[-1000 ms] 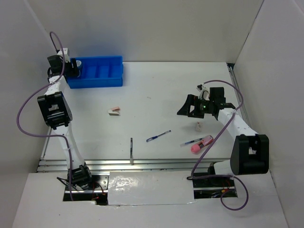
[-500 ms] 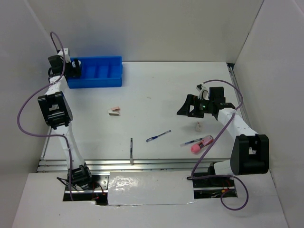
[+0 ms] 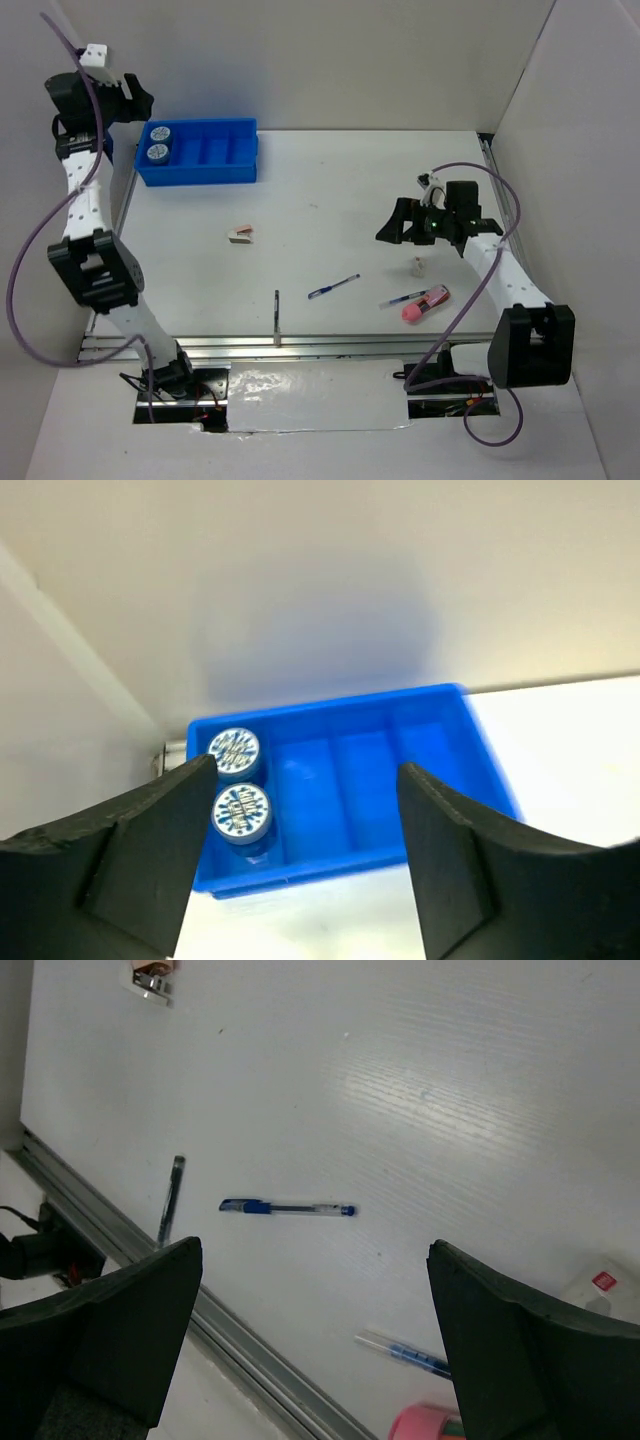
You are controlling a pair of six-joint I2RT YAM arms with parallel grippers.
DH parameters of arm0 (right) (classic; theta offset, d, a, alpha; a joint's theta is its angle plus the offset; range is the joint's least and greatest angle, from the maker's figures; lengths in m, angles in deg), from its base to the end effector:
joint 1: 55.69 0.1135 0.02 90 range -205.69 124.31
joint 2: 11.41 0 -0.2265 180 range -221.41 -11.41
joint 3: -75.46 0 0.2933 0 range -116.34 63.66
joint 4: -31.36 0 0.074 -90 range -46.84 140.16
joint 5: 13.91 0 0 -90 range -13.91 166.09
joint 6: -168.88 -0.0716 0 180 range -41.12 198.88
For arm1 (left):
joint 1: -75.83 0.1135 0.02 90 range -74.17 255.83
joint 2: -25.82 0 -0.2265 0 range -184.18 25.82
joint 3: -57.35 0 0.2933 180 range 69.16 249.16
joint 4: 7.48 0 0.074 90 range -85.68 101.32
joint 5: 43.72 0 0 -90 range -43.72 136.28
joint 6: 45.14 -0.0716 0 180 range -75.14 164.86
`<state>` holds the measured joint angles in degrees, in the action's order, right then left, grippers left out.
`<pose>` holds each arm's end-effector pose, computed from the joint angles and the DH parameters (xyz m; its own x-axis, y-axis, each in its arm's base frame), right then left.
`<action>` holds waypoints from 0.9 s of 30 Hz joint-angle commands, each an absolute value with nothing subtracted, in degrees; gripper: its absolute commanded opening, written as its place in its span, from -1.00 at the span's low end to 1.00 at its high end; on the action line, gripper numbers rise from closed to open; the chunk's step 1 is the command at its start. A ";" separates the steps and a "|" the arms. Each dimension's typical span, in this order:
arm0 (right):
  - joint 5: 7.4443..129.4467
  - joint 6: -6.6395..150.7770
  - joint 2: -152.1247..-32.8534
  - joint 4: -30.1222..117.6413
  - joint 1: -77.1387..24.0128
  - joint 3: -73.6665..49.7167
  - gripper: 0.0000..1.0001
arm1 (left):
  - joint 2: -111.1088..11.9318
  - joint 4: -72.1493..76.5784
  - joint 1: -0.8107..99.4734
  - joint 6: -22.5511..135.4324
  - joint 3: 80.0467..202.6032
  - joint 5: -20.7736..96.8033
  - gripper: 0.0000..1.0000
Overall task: Sort the stationery into containers
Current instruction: Place the stationery in the storage box, then move the stationery to the center of the board.
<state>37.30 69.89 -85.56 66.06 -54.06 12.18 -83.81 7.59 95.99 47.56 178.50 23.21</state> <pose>0.3356 0.0544 0.1834 -0.7770 0.0997 -0.6215 -0.3433 0.7604 0.5513 0.5007 0.1539 0.3768 -0.0604 -0.0683 -0.9958 0.0473 0.9963 -0.0713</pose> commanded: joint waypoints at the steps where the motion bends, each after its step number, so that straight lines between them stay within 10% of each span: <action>1: 41.19 74.39 -79.71 69.61 -53.84 9.52 1.00 | -74.13 16.58 95.17 42.17 171.84 14.13 0.67; 11: 52.42 91.07 -67.58 81.56 -54.20 12.24 0.86 | -51.45 42.88 82.45 13.49 134.85 8.72 0.50; 16: 63.23 92.86 -69.05 82.98 -54.28 15.49 0.33 | -47.58 40.80 70.13 17.51 126.30 14.63 0.36; 27: 72.30 87.32 -88.30 80.88 -52.00 11.89 0.76 | -44.42 33.07 60.45 29.12 125.06 32.27 0.58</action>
<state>68.60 88.95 -86.24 81.69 -53.36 14.47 -46.32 36.35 60.85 24.46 124.01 24.78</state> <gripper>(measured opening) 0.874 0.783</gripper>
